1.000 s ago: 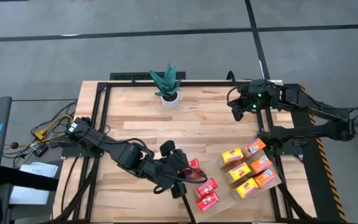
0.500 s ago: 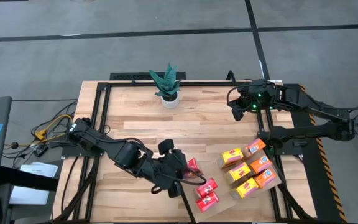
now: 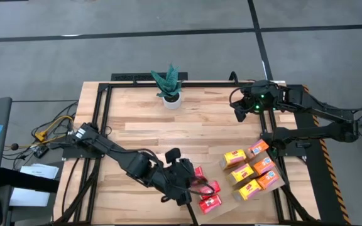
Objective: Stack cereal on shelf
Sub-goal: Put the red cereal box on the shelf aligned with the other red cereal boxes
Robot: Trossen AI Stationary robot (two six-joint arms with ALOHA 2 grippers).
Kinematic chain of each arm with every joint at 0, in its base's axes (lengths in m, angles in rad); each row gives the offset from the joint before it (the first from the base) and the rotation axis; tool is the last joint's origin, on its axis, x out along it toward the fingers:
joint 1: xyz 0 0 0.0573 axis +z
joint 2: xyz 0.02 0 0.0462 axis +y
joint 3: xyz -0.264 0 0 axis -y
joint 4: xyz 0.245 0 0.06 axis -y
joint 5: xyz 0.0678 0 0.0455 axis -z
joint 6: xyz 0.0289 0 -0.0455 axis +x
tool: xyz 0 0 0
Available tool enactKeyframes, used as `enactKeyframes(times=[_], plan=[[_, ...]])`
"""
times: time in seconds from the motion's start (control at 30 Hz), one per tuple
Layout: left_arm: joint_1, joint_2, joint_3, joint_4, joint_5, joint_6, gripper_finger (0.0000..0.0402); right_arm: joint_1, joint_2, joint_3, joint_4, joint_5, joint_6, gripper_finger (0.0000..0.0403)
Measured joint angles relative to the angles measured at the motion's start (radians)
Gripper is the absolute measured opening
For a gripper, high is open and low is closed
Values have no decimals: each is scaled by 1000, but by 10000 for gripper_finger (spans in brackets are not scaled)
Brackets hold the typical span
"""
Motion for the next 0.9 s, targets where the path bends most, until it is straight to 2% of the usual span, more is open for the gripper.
enactKeyframes(times=[0.27,0.5,0.9], plan=[[1,-4,4,-5,-8,-39,99,0,0,0,-5,-2,0,52],[0,0,4,4,74,46,103,0,0,0,-8,-11,0,52],[1,0,4,-7,69,65,171,0,0,0,-8,-19,1,52]])
